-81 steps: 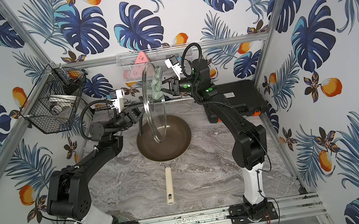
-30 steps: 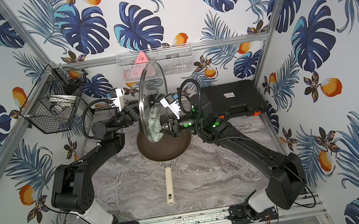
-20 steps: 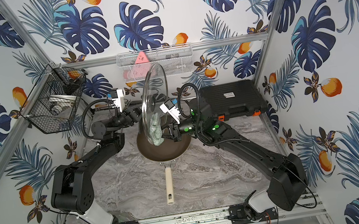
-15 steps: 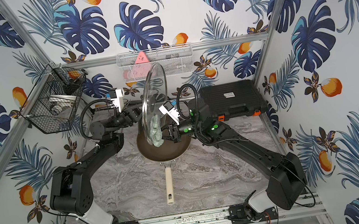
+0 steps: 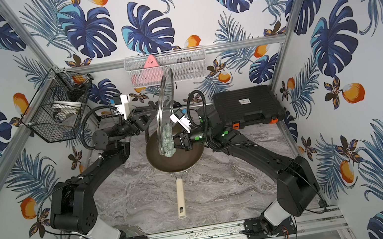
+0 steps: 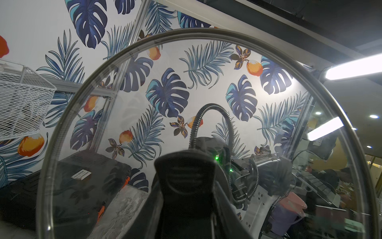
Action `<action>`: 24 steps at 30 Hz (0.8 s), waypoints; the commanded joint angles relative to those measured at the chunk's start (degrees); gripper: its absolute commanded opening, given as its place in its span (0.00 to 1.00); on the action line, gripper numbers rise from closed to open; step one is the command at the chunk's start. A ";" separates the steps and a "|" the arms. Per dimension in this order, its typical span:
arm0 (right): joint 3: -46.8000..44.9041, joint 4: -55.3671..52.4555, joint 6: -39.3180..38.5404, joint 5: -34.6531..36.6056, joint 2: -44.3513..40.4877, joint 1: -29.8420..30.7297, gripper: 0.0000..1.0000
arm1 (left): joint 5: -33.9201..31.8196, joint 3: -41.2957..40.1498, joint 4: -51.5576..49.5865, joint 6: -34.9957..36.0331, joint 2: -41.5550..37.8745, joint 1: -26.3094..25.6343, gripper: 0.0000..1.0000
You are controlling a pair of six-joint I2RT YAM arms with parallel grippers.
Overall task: Wipe the pot lid with a cloth
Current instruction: Wipe the pot lid.
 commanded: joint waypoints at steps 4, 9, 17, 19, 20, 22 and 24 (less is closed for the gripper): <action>2.33 2.90 2.58 4.98 2.85 -2.93 0.00 | -10.47 0.22 6.11 -3.34 -1.34 -0.47 0.00; 4.54 7.90 6.21 2.46 5.38 -6.84 0.00 | -10.59 0.06 6.11 -3.45 -1.05 -0.50 0.00; 12.30 9.22 8.09 -0.49 9.58 -11.54 0.00 | -9.91 -0.41 6.04 -3.50 -0.47 -0.46 0.00; 13.73 7.34 6.99 -0.64 9.77 -11.91 0.00 | -9.28 -0.61 5.95 -3.46 -0.12 -0.46 0.00; 14.26 6.23 6.33 -0.54 9.61 -12.14 0.00 | -8.67 -0.78 5.87 -3.44 0.10 -0.46 0.00; 14.56 4.38 5.14 -0.28 8.98 -12.57 0.00 | -8.12 -1.33 5.62 -3.41 0.64 -0.11 0.00; 14.46 2.21 3.88 0.04 7.97 -13.21 0.00 | -7.31 -1.76 3.93 -2.37 1.05 0.15 0.00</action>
